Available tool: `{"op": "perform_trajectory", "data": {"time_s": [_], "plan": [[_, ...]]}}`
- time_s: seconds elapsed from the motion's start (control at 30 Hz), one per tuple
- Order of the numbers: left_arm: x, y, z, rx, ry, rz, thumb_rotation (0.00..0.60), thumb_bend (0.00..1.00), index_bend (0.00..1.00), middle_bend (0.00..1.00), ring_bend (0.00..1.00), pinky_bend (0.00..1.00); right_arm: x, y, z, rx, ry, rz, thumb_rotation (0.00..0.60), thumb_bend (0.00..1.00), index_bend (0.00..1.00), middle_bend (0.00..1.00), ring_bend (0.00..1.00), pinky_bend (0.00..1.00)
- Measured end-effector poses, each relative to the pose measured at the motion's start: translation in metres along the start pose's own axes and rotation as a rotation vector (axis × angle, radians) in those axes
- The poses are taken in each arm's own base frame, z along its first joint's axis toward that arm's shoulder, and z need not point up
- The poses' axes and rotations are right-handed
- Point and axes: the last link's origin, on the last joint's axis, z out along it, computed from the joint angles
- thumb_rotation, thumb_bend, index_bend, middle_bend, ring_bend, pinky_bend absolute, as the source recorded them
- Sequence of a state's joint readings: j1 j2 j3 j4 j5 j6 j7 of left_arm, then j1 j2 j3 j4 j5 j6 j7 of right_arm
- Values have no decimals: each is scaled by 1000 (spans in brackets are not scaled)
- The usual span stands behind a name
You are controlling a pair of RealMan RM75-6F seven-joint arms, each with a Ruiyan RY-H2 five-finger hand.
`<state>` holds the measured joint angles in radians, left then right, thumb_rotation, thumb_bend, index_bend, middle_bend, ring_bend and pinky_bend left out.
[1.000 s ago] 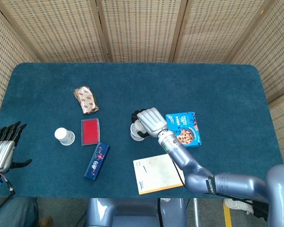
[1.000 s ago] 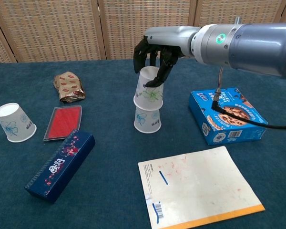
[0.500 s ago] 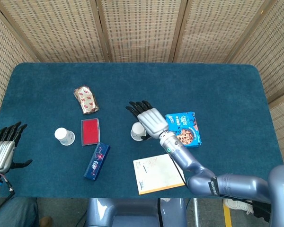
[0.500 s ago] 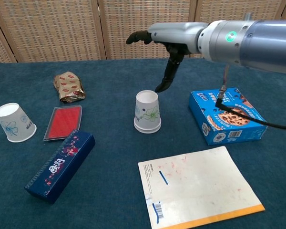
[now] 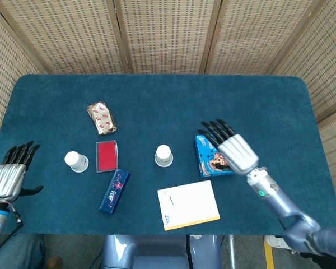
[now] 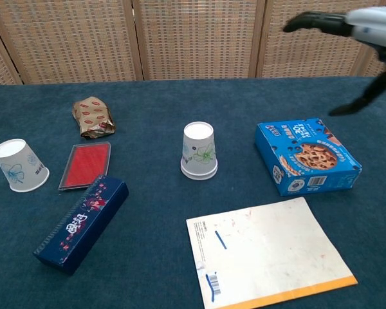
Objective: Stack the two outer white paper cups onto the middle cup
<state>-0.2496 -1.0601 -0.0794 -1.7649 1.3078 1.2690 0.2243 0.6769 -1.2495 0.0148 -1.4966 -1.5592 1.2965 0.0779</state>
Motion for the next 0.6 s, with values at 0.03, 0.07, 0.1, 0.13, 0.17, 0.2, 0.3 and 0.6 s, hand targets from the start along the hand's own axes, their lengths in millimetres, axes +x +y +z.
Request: {"op": "perform_trajectory", "data": {"time_s": [0.03,0.07,0.1,0.13,0.17,0.2,0.3,0.6], "plan": [[-1,0,4,-5,3,15,600,0,0,0,0,0,0,6,-13,-22,-1,8,600,0,3,0,0,0],[-1,-1,8,-9,5,26,600,0,0,0,0,0,-1,12,-28,-51,-4,10,600,0,0,0,0,0],[-2,-1,13,-14,7,38,600,0,0,0,0,3,-1,15,-39,-71,-5,8,600,0,0,0,0,0],[-2,-1,19,-23,10,51,600,0,0,0,0,20,-1,17,-49,-92,-5,4,600,0,0,0,0,0],[-2,-1,25,-31,13,61,600,0,0,0,0,39,-1,19,-63,-120,2,-2,600,0,0,0,0,0],[-3,-1,30,-40,15,69,600,0,0,0,0,75,-1,20,-74,-141,11,-5,600,0,0,0,0,0],[-6,3,49,-86,8,87,600,0,0,4,19,157,0,20,-106,-211,40,-11,600,0,0,0,0,0],[-27,27,92,-245,-93,133,600,0,62,85,126,250,4,17,-127,-266,49,-42,600,0,2,0,0,0]]}}
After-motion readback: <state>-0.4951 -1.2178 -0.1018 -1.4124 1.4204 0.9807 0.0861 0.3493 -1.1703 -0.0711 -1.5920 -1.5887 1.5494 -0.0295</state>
